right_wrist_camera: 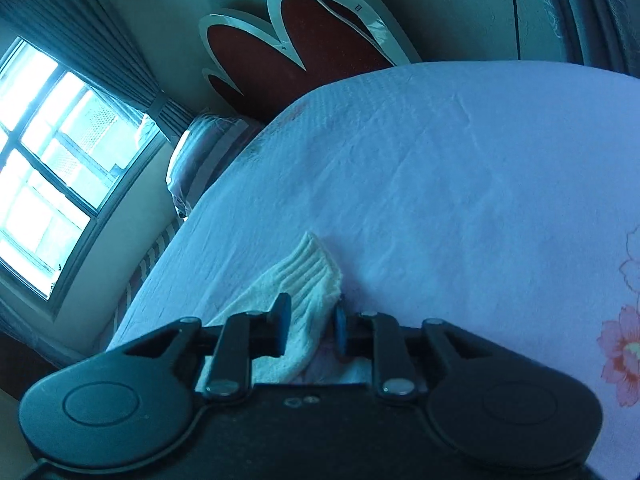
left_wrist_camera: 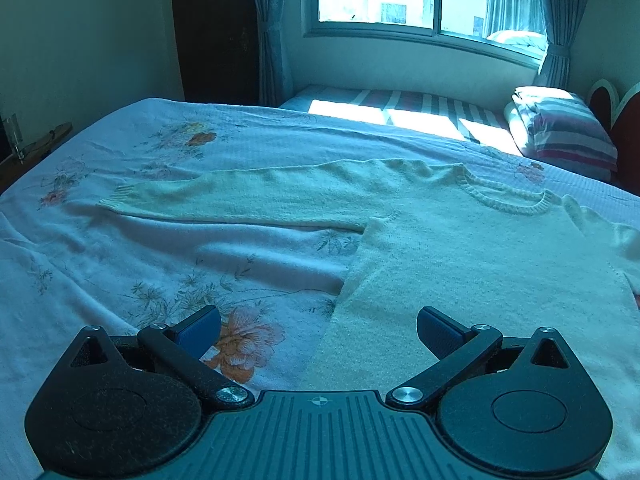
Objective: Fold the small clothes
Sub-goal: 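Lower the right gripper onto a sweater sleeve cuff and close it, then carry the held sleeve across the sweater body and open the right gripper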
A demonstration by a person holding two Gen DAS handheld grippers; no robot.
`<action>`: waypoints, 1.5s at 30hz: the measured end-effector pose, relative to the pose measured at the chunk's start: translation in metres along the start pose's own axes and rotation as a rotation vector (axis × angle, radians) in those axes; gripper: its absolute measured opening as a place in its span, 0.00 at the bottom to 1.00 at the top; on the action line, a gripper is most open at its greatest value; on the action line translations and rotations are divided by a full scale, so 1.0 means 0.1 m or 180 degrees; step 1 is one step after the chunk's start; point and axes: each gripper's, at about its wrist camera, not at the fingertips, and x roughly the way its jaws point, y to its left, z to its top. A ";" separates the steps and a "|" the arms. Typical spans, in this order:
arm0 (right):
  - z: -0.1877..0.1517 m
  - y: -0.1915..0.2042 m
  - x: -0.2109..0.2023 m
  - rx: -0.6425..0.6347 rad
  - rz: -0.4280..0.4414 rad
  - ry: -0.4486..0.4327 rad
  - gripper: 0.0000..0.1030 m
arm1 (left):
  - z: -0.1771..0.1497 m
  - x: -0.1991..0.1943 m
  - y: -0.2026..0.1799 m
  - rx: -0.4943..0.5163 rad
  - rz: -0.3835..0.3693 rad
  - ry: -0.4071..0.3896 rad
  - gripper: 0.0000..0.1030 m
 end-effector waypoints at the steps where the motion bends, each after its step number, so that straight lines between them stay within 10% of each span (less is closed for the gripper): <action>1: -0.02 0.02 0.00 -0.0054 -0.0026 -0.0009 0.27 | 0.02 0.01 0.02 0.0002 -0.0002 0.0006 1.00; 5: 0.00 0.11 0.06 -0.0073 -0.0201 -0.0028 0.06 | 0.09 0.00 0.11 0.0000 0.0019 -0.0056 1.00; 16: -0.25 1.57 -0.05 -0.0963 0.0085 -0.0137 0.06 | 0.16 0.45 0.80 -0.0200 -0.0010 0.0014 1.00; 30: -2.90 4.17 0.25 -0.2233 0.1134 0.0795 0.06 | 0.23 0.77 2.11 -0.0155 0.0239 -0.0014 1.00; 38: -3.94 4.53 0.34 -0.2597 0.1056 0.1116 0.06 | 0.14 0.86 2.49 -0.0164 0.0255 0.0062 1.00; 45: -4.07 4.62 0.33 -0.2586 0.1052 0.1098 0.06 | 0.12 0.92 2.51 -0.0178 0.0188 0.0076 1.00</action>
